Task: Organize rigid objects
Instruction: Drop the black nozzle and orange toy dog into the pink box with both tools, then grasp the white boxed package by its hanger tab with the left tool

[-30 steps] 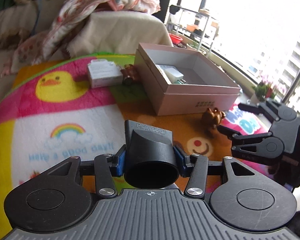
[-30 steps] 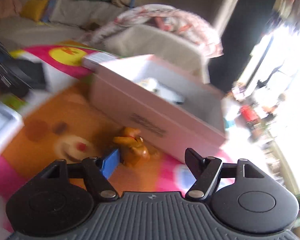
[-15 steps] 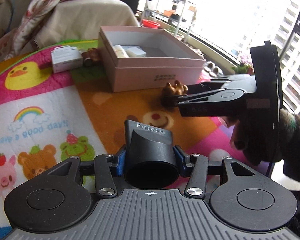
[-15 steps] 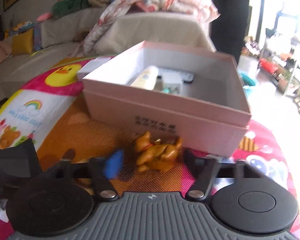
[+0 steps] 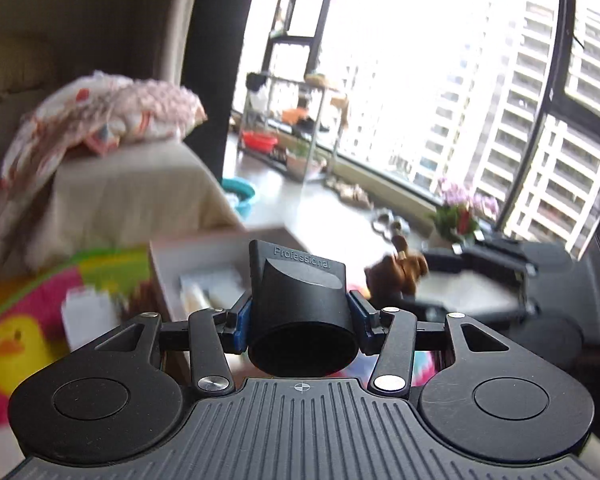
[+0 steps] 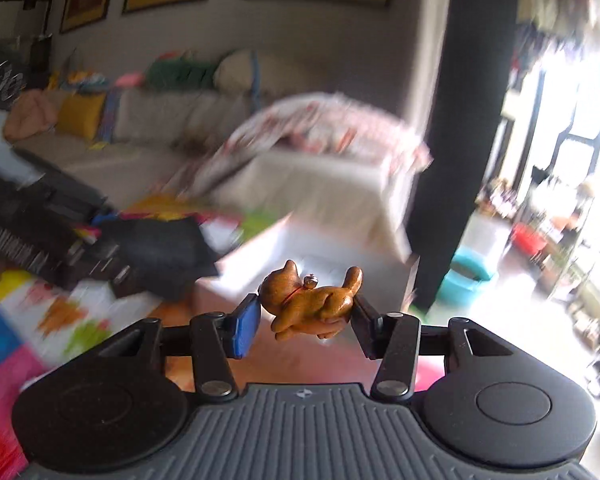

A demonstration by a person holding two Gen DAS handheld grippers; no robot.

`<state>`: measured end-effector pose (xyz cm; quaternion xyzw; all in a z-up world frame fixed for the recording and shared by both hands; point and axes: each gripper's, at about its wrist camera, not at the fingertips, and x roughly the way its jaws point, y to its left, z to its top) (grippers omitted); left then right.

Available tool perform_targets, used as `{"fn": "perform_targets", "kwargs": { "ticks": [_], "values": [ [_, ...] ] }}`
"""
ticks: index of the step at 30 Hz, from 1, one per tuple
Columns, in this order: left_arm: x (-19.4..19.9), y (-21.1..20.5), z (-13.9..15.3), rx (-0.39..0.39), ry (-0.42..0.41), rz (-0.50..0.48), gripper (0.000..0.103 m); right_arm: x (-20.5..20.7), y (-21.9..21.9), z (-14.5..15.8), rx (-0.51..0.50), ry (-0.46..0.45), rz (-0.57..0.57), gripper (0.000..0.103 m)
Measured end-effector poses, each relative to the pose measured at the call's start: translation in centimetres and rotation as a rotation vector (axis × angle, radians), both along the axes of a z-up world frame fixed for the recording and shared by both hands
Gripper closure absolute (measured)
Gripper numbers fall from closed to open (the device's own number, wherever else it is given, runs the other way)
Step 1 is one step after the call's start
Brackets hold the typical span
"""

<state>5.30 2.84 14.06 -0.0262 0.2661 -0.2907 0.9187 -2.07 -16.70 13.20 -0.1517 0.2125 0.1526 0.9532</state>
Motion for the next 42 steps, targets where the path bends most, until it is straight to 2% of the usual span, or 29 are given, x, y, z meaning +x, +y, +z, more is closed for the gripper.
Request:
{"fn": "perform_targets", "kwargs": {
  "ticks": [3, 5, 9, 12, 13, 15, 17, 22, 26, 29, 32, 37, 40, 42],
  "values": [
    [4.2, -1.6, 0.3, -0.044, -0.002, 0.017, 0.05, 2.8, -0.1, 0.2, 0.003, -0.027, -0.052, 0.054],
    [7.0, -3.0, -0.4, -0.055, 0.032, 0.006, 0.05, 4.7, -0.3, -0.5, 0.01, -0.004, -0.082, 0.054],
    [11.2, -4.8, -3.3, -0.094, 0.128, -0.009, 0.05, 7.7, -0.5, -2.6, 0.009, 0.058, -0.111, 0.054],
    [14.0, -5.5, -6.1, -0.091, 0.212, 0.032, 0.051, 9.2, -0.7, -4.2, 0.016, 0.107, -0.092, 0.052],
    [14.9, -5.5, -6.9, -0.091, 0.228, 0.05, 0.051, 9.6, -0.6, -4.8, 0.013, 0.13, -0.083, 0.05],
    [15.4, -4.9, -7.7, -0.099, 0.222, 0.07, 0.051, 9.5, -0.4, -5.6, -0.006, 0.132, -0.081, 0.034],
    [15.0, -4.1, -8.0, -0.102, 0.2, 0.085, 0.051, 8.5, -0.1, -6.1, -0.035, 0.099, -0.071, 0.026],
    [10.6, -0.1, -7.1, -0.11, 0.153, 0.135, 0.051, 5.4, 0.4, -6.6, -0.08, 0.075, -0.027, 0.025],
    [5.0, 4.1, -7.0, -0.046, 0.118, 0.203, 0.051, 2.5, 0.7, -6.7, -0.064, 0.108, 0.036, 0.021],
    [0.4, 7.7, -7.6, 0.023, 0.133, 0.275, 0.051, 0.8, 1.4, -7.2, -0.061, 0.153, 0.088, 0.021],
    [-2.9, 11.1, -8.5, 0.073, 0.16, 0.364, 0.051, -0.9, 2.7, -7.8, -0.08, 0.16, 0.138, 0.021],
    [-3.4, 15.4, -9.2, 0.031, 0.188, 0.51, 0.051, -1.7, 5.1, -8.6, -0.062, 0.196, 0.175, 0.021],
    [-1.3, 16.0, -9.1, -0.009, 0.17, 0.569, 0.052, -1.9, 6.4, -8.7, -0.043, 0.21, 0.186, 0.021],
    [1.3, 15.7, -9.1, -0.052, 0.17, 0.566, 0.052, -1.8, 6.9, -8.9, -0.035, 0.222, 0.192, 0.021]
  ]
}}
